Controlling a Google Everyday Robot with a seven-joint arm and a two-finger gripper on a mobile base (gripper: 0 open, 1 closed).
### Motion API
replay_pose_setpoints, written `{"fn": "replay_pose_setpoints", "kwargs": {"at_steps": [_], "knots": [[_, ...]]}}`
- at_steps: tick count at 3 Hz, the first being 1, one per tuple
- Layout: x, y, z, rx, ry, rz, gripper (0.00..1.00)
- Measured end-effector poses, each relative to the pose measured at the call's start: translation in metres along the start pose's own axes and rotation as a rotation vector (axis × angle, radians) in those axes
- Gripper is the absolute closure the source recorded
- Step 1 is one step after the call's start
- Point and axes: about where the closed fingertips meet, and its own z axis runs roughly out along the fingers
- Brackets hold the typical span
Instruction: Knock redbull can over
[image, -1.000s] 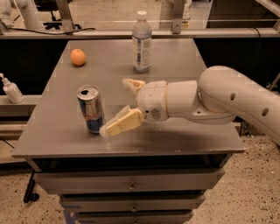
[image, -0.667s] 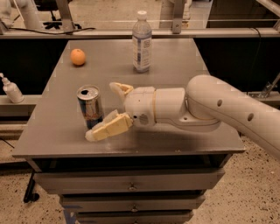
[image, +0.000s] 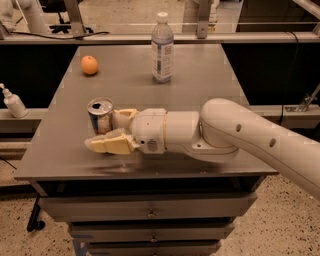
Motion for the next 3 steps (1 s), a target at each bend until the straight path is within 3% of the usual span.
{"fn": "replay_pose_setpoints", "kwargs": {"at_steps": [2,3], "knots": [[0.0,-0.026,-0.028,0.062,0.037,-0.007,0.87],[-0.016,-0.061,-0.065,0.11,0.121,-0.075,1.0]]}}
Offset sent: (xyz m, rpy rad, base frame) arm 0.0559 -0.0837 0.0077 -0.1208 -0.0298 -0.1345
